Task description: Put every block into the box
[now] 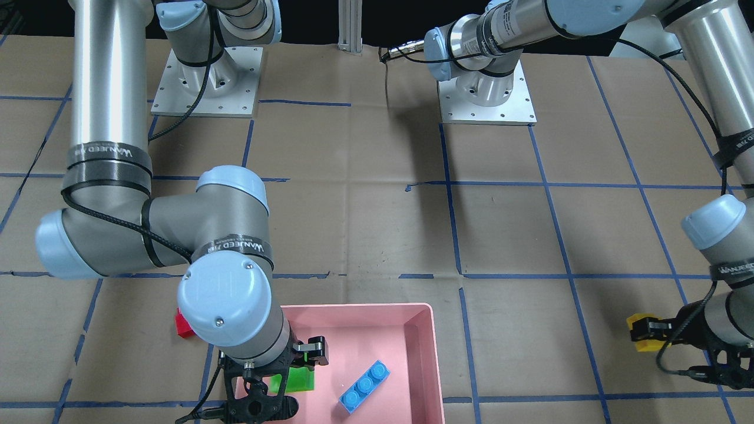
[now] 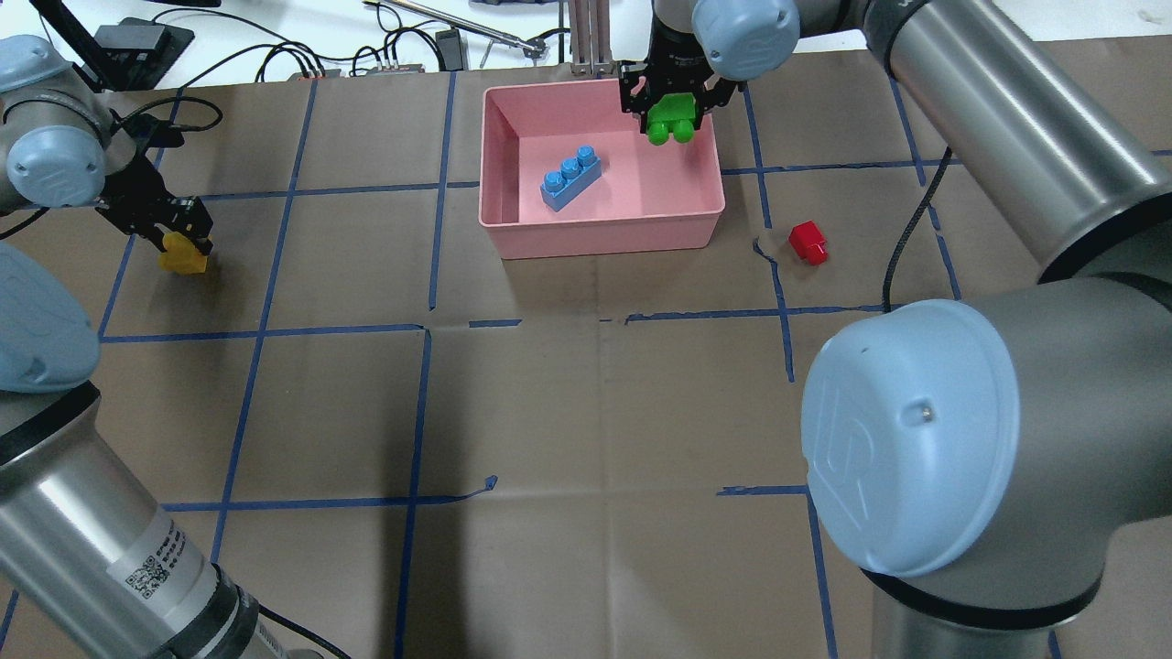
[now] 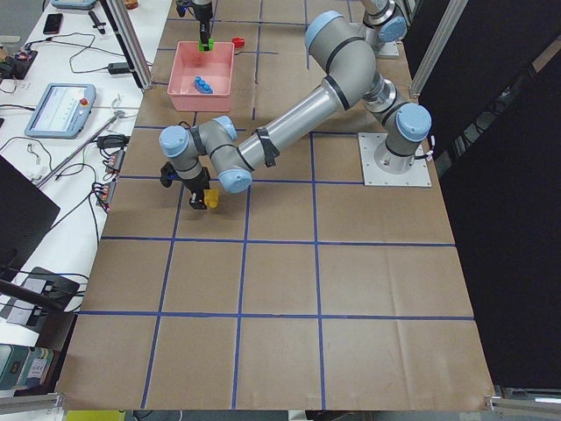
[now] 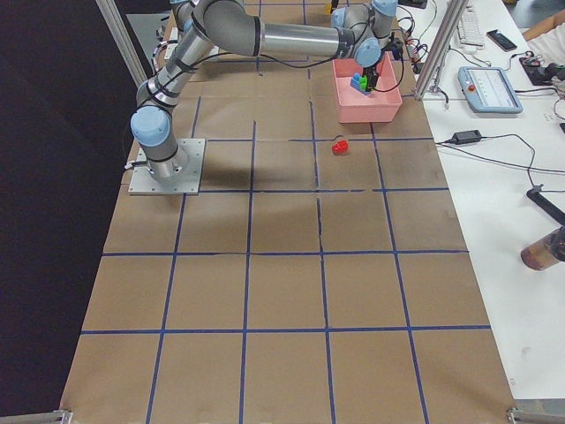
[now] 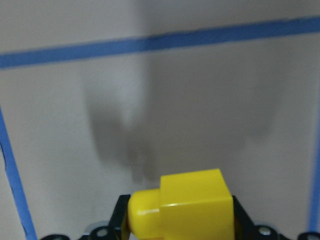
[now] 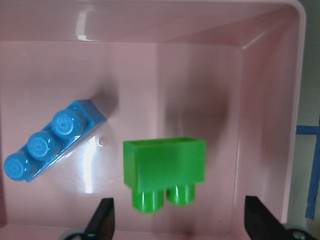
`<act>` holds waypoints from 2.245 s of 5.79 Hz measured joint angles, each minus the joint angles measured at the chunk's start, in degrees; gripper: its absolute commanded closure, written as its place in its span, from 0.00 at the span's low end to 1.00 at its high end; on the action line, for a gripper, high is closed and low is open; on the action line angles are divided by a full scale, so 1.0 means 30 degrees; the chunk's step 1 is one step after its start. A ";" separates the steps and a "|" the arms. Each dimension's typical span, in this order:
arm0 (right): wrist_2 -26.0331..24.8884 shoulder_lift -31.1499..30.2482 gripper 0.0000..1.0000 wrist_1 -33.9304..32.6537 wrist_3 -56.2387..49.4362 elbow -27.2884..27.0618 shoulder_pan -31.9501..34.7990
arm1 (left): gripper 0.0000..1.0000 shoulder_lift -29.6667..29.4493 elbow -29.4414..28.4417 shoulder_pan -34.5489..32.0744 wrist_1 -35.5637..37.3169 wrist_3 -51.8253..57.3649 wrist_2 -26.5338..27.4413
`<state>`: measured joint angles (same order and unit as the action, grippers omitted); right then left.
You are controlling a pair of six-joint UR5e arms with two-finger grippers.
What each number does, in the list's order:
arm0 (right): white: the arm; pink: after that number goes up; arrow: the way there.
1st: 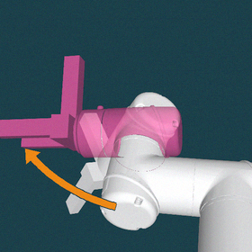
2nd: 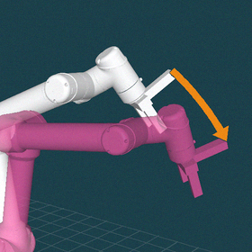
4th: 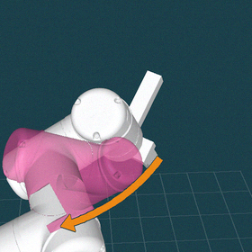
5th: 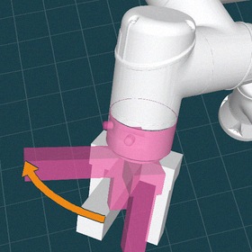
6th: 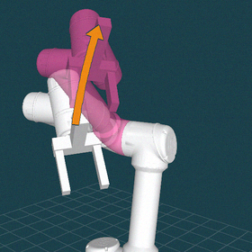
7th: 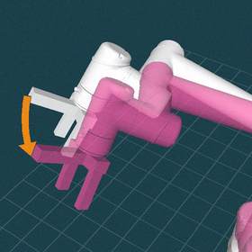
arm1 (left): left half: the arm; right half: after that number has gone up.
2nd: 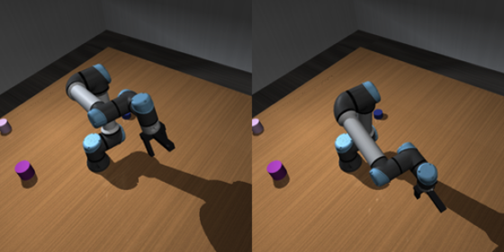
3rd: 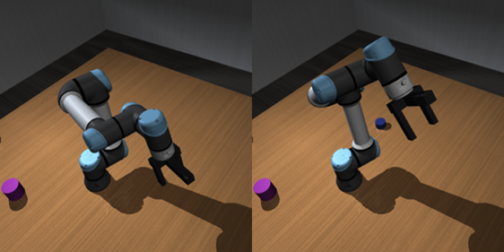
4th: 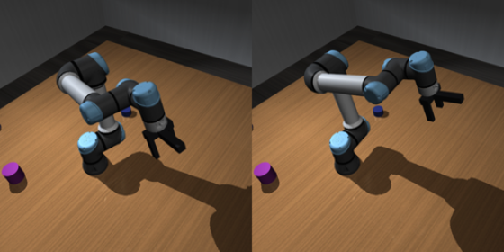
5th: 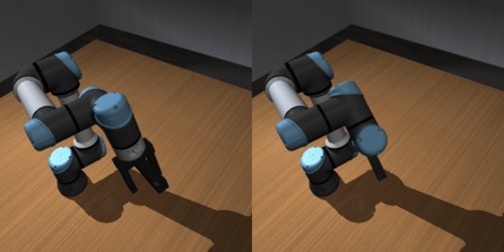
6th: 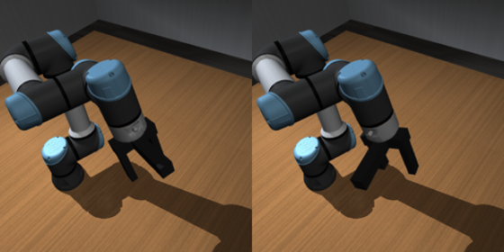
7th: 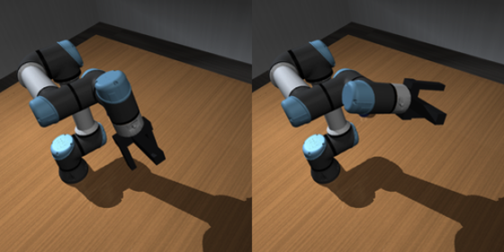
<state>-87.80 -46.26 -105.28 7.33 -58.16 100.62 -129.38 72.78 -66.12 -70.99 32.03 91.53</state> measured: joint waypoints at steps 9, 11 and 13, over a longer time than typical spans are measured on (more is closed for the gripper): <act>-0.0194 -0.2762 0.00 0.2610 -0.9657 -0.4056 -0.5333 | 0.01 -0.2724 -0.4104 -1.1839 0.3145 -1.4025 -0.0890; -0.0139 -0.2682 0.01 0.0790 -0.9668 -0.6763 -0.5321 | 0.01 -0.2252 -0.3959 -1.1993 0.2212 -1.3794 -0.0850; -0.0182 -0.2505 0.07 -0.1697 -0.9549 -0.8160 -0.5301 | 0.01 -0.0052 -0.3791 -1.1446 -0.1039 -1.3568 -0.0879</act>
<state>-88.34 -53.78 -110.37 -21.32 -82.64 84.72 -129.54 61.41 -100.46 -74.10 -8.67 88.89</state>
